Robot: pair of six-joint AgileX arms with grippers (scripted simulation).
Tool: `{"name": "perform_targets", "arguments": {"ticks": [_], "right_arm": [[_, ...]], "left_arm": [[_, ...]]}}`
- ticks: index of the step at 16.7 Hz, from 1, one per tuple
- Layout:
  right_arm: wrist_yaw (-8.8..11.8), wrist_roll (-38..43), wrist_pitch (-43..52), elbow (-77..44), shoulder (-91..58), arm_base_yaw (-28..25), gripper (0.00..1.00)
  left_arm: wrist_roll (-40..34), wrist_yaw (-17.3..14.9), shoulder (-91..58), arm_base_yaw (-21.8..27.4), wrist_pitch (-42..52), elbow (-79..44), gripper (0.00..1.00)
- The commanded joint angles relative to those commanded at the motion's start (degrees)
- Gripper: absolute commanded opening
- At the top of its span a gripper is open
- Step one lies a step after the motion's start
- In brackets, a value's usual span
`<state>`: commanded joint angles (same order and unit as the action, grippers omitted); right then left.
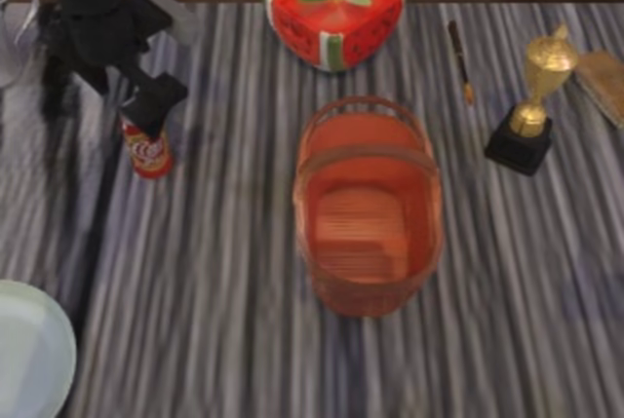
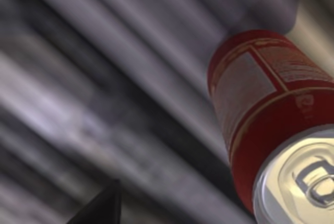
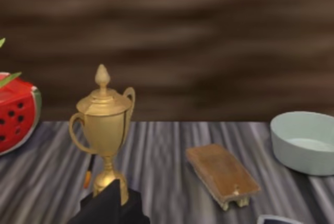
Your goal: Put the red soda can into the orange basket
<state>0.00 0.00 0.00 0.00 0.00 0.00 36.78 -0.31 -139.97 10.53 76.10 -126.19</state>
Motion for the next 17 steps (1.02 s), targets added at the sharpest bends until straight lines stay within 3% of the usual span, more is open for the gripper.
{"name": "perform_targets", "arguments": {"ticks": [12, 17], "right_arm": [[0.0, 0.0, 0.0, 0.0, 0.0, 0.0, 1.0], [0.0, 0.0, 0.0, 0.0, 0.0, 0.0, 1.0]], "left_arm": [[0.1, 0.0, -1.4, -0.1, -10.2, 8.8, 1.0], [0.1, 0.0, -1.4, -0.1, -10.2, 8.8, 0.62]]}}
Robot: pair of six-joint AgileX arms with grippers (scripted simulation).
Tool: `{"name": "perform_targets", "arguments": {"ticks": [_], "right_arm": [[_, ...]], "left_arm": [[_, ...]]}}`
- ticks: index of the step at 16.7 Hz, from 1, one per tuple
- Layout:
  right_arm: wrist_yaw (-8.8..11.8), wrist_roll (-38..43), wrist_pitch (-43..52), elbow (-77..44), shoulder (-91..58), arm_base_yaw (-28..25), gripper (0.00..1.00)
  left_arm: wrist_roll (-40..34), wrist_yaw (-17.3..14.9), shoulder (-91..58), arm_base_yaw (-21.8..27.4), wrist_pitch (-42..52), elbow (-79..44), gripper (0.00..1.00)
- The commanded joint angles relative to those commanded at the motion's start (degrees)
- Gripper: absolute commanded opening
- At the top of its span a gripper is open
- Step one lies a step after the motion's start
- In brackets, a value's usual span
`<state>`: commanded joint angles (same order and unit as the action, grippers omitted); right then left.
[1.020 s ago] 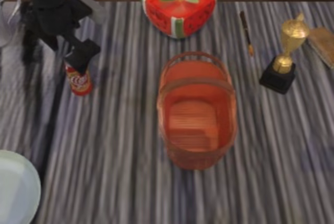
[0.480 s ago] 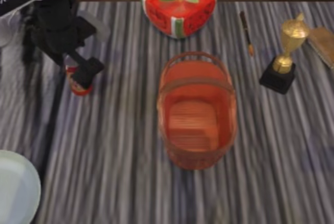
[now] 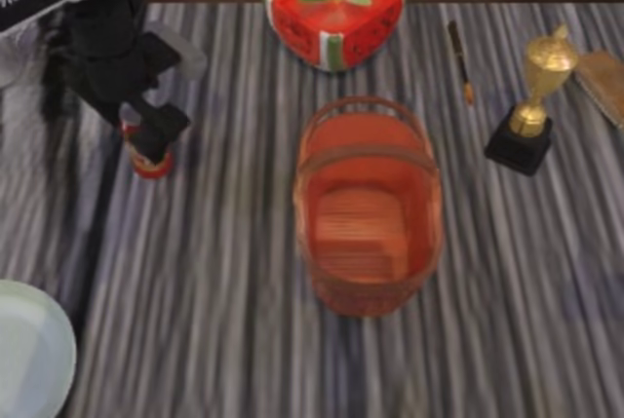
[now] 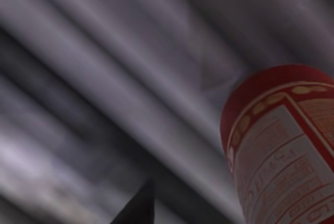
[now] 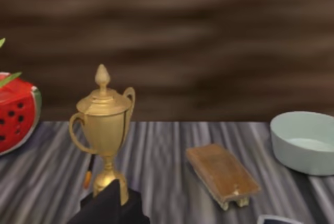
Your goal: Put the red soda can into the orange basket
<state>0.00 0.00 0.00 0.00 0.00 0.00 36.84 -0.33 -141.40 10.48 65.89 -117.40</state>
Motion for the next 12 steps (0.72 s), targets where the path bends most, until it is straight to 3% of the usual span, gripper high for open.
{"name": "perform_targets", "arguments": {"ticks": [8, 12], "right_arm": [[0.0, 0.0, 0.0, 0.0, 0.0, 0.0, 1.0], [0.0, 0.0, 0.0, 0.0, 0.0, 0.0, 1.0]], "left_arm": [[0.0, 0.0, 0.0, 0.0, 0.0, 0.0, 0.02], [0.0, 0.0, 0.0, 0.0, 0.0, 0.0, 0.0]]}}
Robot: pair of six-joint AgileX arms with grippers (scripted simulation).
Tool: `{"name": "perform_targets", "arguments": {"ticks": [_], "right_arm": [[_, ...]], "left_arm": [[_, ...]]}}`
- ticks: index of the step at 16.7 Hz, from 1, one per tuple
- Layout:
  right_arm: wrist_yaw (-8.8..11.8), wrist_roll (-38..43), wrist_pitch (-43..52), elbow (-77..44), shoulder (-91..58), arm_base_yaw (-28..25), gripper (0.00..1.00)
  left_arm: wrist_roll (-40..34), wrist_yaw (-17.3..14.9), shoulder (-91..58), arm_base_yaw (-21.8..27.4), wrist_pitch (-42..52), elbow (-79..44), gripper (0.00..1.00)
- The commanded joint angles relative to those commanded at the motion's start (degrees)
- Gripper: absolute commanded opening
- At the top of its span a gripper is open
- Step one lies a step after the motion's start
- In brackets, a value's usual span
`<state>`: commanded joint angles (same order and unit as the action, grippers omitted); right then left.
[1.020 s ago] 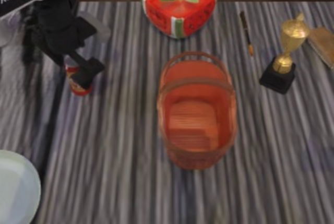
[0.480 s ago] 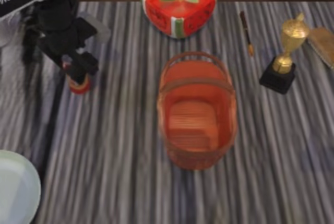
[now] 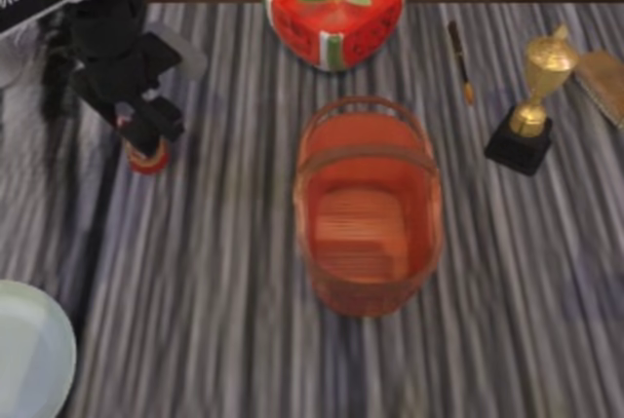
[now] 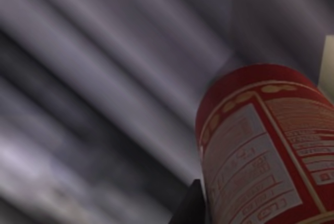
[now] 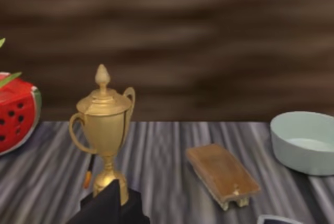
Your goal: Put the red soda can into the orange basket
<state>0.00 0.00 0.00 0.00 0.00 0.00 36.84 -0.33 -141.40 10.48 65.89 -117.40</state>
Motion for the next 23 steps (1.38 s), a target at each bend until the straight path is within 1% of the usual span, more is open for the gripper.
{"name": "perform_targets", "arguments": {"ticks": [6, 7, 8, 10, 12, 15, 18, 23], "right_arm": [[0.0, 0.0, 0.0, 0.0, 0.0, 0.0, 1.0], [0.0, 0.0, 0.0, 0.0, 0.0, 0.0, 1.0], [0.0, 0.0, 0.0, 0.0, 0.0, 0.0, 1.0], [0.0, 0.0, 0.0, 0.0, 0.0, 0.0, 1.0], [0.0, 0.0, 0.0, 0.0, 0.0, 0.0, 1.0], [0.0, 0.0, 0.0, 0.0, 0.0, 0.0, 1.0], [0.0, 0.0, 0.0, 0.0, 0.0, 0.0, 1.0], [0.0, 0.0, 0.0, 0.0, 0.0, 0.0, 1.0]], "left_arm": [[0.1, 0.0, 0.1, 0.0, 0.0, 0.0, 0.0], [-0.1, -0.4, 0.1, 0.0, -0.5, 0.2, 0.0], [-0.4, -1.2, 0.3, 0.2, -1.7, 0.5, 0.0], [-1.6, -4.2, 0.9, 0.6, -5.7, 1.9, 0.0], [-3.6, -8.6, 1.9, 1.1, -11.9, 4.0, 0.0], [-7.5, -17.3, 3.8, 2.1, -24.7, 8.7, 0.0], [-12.5, -27.8, 6.1, 3.3, -40.9, 15.0, 0.0], [-22.1, -46.6, 11.0, 5.5, -71.5, 27.5, 0.0]]}}
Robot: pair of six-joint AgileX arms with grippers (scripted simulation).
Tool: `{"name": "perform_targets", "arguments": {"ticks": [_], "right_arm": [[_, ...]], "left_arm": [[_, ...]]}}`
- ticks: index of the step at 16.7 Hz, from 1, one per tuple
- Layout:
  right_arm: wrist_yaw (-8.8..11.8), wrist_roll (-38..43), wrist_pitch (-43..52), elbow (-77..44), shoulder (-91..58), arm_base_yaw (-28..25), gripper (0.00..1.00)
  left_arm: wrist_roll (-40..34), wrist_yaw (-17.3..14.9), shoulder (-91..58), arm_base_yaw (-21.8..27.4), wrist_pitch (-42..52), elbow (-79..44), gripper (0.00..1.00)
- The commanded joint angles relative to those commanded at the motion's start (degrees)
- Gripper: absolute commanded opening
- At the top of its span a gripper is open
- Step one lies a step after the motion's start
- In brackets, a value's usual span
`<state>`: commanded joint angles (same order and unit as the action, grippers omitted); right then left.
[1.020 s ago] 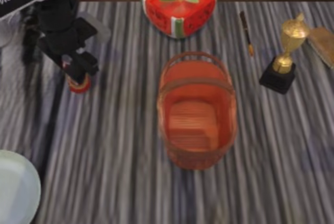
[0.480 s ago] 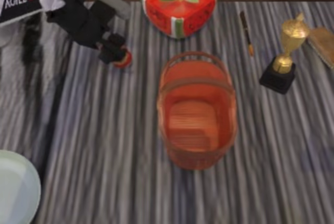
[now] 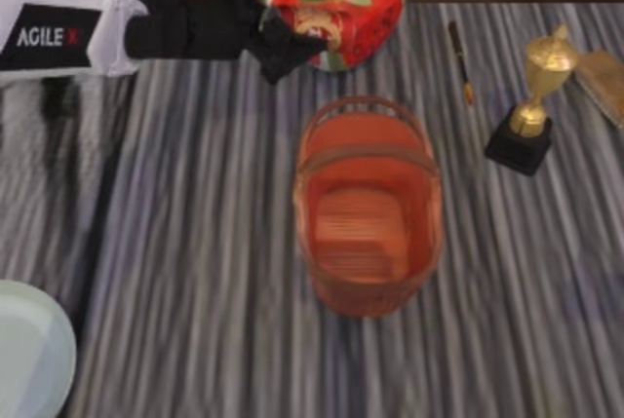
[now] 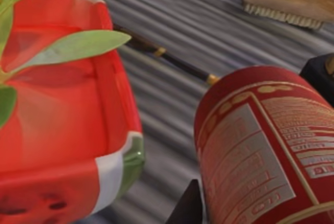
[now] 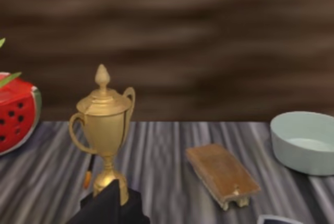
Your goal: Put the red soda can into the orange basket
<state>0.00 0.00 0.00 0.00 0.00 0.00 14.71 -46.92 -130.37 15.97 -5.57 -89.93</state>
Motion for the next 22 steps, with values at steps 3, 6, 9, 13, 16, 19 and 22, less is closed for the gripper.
{"name": "perform_targets", "arguments": {"ticks": [3, 6, 9, 13, 16, 19, 22], "right_arm": [[0.0, 0.0, 0.0, 0.0, 0.0, 0.0, 1.0], [0.0, 0.0, 0.0, 0.0, 0.0, 0.0, 1.0], [0.0, 0.0, 0.0, 0.0, 0.0, 0.0, 1.0], [0.0, 0.0, 0.0, 0.0, 0.0, 0.0, 1.0], [0.0, 0.0, 0.0, 0.0, 0.0, 0.0, 1.0], [0.0, 0.0, 0.0, 0.0, 0.0, 0.0, 1.0], [0.0, 0.0, 0.0, 0.0, 0.0, 0.0, 1.0]], "left_arm": [[-5.2, -10.3, 3.7, 1.1, -16.7, 7.1, 0.0], [-9.2, -18.7, 7.4, 2.1, -29.3, 12.6, 0.0], [-11.6, -24.2, 10.1, 2.7, -36.6, 16.0, 0.0], [-12.2, -25.7, 11.0, 2.8, -38.5, 17.0, 0.0], [-12.1, -25.6, 10.8, 2.5, -38.4, 16.8, 0.0], [-12.1, -25.7, 8.7, 2.3, -40.7, 17.1, 0.0], [-12.2, -25.8, 3.4, 1.9, -47.6, 18.4, 0.0]]}}
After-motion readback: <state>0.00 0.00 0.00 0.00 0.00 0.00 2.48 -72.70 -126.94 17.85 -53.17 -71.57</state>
